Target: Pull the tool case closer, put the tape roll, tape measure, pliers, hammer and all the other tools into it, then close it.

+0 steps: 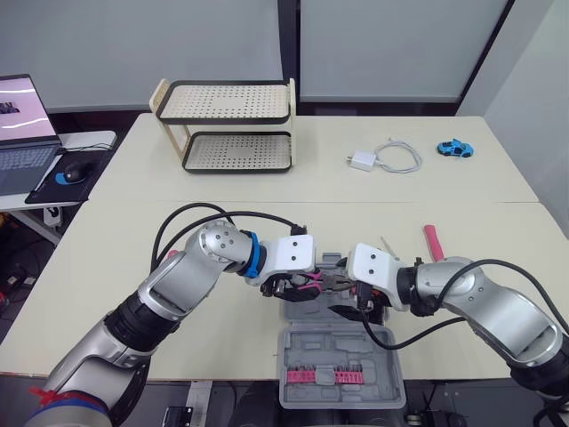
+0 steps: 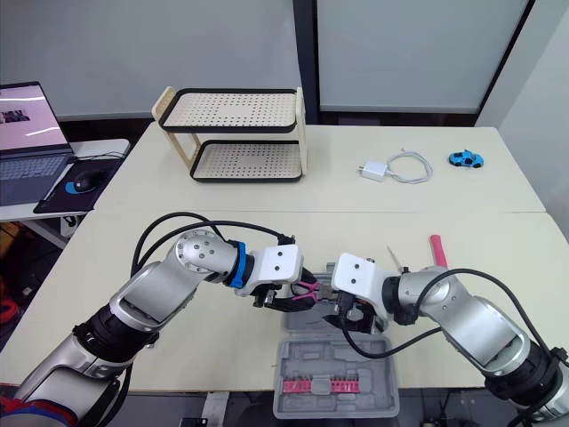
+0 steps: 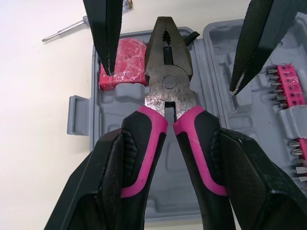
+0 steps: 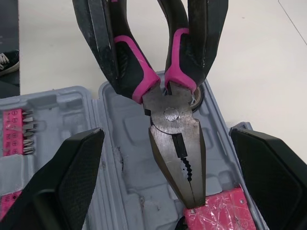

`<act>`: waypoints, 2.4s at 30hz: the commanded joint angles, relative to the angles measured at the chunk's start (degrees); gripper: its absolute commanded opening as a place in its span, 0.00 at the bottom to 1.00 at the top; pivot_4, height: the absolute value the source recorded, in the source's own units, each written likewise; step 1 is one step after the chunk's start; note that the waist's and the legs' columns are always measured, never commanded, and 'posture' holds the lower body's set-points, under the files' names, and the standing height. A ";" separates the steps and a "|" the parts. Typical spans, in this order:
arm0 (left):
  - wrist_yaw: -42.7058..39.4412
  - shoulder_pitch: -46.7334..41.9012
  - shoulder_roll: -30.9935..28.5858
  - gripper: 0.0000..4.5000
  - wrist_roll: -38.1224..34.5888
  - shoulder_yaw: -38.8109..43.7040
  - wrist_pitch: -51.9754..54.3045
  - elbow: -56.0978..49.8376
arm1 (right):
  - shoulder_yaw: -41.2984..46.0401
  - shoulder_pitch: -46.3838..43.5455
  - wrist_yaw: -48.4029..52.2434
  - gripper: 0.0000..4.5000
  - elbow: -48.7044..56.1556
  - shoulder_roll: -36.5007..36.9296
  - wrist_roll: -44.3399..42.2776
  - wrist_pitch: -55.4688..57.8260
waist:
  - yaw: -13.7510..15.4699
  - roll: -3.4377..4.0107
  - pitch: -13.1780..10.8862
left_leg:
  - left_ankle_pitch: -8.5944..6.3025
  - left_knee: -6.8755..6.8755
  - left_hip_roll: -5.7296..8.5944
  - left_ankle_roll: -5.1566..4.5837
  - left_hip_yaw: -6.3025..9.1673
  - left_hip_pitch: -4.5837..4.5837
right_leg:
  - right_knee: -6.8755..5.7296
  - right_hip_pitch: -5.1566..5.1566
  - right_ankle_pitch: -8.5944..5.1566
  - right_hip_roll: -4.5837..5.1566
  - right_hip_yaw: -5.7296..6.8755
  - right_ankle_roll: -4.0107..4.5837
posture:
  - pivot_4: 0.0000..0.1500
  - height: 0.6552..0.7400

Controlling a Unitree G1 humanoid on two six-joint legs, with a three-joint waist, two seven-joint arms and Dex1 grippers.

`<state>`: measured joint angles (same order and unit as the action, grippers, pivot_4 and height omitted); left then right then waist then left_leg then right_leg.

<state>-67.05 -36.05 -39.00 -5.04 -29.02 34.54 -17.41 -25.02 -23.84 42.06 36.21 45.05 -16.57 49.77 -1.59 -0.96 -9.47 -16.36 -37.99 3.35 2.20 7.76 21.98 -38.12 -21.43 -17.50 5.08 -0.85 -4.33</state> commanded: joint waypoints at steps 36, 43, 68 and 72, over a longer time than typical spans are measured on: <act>-14.09 14.08 -11.84 1.00 -13.37 19.56 -21.98 5.23 | 5.65 -2.90 15.59 0.26 3.26 11.80 4.62 -6.08 | -0.08 0.05 0.00 | -0.01 0.03 -0.06 -0.02 -0.01 0.01 | -0.07 -0.13 0.00 0.03 -0.04 0.01 | 1.00 1.00; -14.23 21.29 -13.96 1.00 -13.14 22.10 -26.15 4.44 | 2.73 -2.95 17.57 0.26 1.67 14.30 8.26 -8.46 | -0.10 0.06 -0.01 | -0.13 0.02 -0.07 -0.24 -0.04 0.00 | -0.11 -0.13 0.00 0.03 -0.05 0.01 | 1.00 1.00; -12.87 24.62 -13.95 1.00 -10.72 21.32 -29.60 3.56 | -11.03 -8.85 18.57 0.26 -11.45 0.07 20.88 -7.62 | -0.24 0.07 -0.01 | -0.13 -0.02 -0.06 -0.23 -0.15 0.03 | -0.76 -0.59 -0.01 0.03 -0.17 0.01 | 1.00 1.00; -12.60 24.66 -13.68 1.00 -10.61 21.19 -29.46 3.31 | -11.63 -9.34 18.78 0.26 -12.75 -1.59 21.36 -7.38 | -0.24 0.07 -0.01 | -0.13 -0.02 -0.06 -0.23 -0.15 0.03 | -0.77 -0.60 -0.01 0.03 -0.17 0.01 | 1.00 1.00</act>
<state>-80.01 -11.52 -52.56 -15.41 -8.31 5.64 -12.54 -37.22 -31.66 60.46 22.37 43.87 4.60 42.97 -1.83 -0.89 -9.49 -16.49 -38.00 3.28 1.98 7.61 22.01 -38.90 -22.04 -17.50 5.11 -1.02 -4.31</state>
